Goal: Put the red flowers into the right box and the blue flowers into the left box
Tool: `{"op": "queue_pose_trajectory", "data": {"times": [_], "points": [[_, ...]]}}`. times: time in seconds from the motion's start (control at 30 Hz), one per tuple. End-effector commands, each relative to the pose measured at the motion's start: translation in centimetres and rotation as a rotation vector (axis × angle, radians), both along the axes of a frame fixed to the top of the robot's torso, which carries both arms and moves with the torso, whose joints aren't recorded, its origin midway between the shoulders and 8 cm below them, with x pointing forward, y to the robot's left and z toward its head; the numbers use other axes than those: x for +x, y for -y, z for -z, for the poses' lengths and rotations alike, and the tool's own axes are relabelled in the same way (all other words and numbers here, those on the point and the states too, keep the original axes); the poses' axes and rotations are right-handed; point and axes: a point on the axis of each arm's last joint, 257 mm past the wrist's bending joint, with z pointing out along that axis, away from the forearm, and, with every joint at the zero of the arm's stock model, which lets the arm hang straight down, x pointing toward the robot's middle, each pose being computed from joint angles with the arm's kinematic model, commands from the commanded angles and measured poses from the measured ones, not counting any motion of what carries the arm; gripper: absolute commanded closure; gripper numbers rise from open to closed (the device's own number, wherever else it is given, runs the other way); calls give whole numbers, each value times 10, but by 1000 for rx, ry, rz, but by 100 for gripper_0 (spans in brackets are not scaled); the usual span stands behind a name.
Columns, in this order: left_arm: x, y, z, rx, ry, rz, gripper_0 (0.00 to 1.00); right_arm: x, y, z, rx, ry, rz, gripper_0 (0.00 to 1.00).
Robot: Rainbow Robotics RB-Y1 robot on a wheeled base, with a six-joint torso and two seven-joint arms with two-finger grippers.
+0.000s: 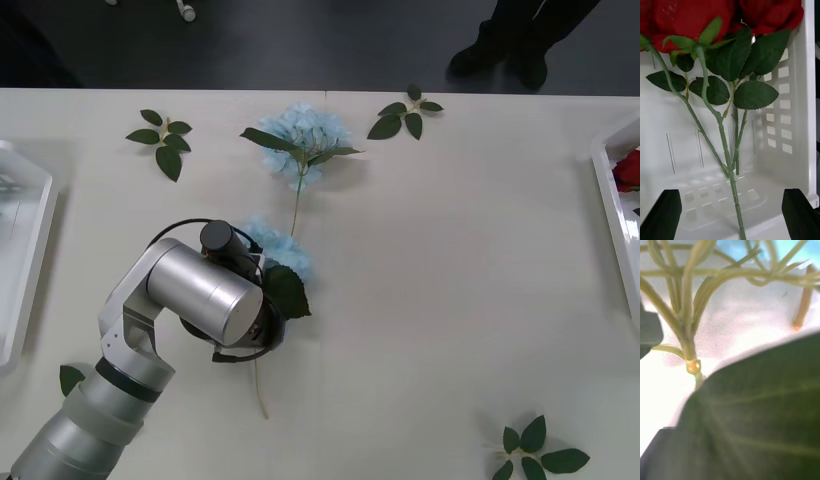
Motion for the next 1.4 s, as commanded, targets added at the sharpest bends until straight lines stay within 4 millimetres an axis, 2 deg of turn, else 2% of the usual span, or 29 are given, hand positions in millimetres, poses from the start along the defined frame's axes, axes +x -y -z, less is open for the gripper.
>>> {"op": "queue_pose_trajectory", "data": {"times": [0.03, 0.23, 0.37, 0.5, 0.63, 0.7, 0.87, 1.03, 1.3, 1.4], "points": [[15, 8, -16, -14, 45, -1, 100, 25, -32, -13, 65, 94, -30, 21], [19, 10, -18, -22, 59, 1, 100, 39, -75, -20, 73, 126, -136, 21], [23, 11, -26, -26, 82, -1, 100, 40, -107, -27, 75, 117, -209, 21], [30, 4, -41, -34, 118, -18, 100, 36, -156, -39, 90, 108, -310, 21], [32, -8, -58, -48, 154, -46, 100, 34, -194, -47, 102, 121, -398, 21], [34, -20, -74, -64, 190, -75, 100, 31, -222, -49, 150, 135, -445, 21], [31, -52, -112, -103, 255, -166, 100, 28, -271, -55, 266, 176, -530, 21], [28, -84, -150, -123, 344, -249, 100, 23, -311, -63, 384, 245, -584, 21], [30, -146, -202, -156, 491, -417, 100, 7, -353, -67, 494, 337, -639, 21], [31, -180, -221, -159, 543, -506, 100, -2, -372, -67, 522, 334, -666, 21]]}}
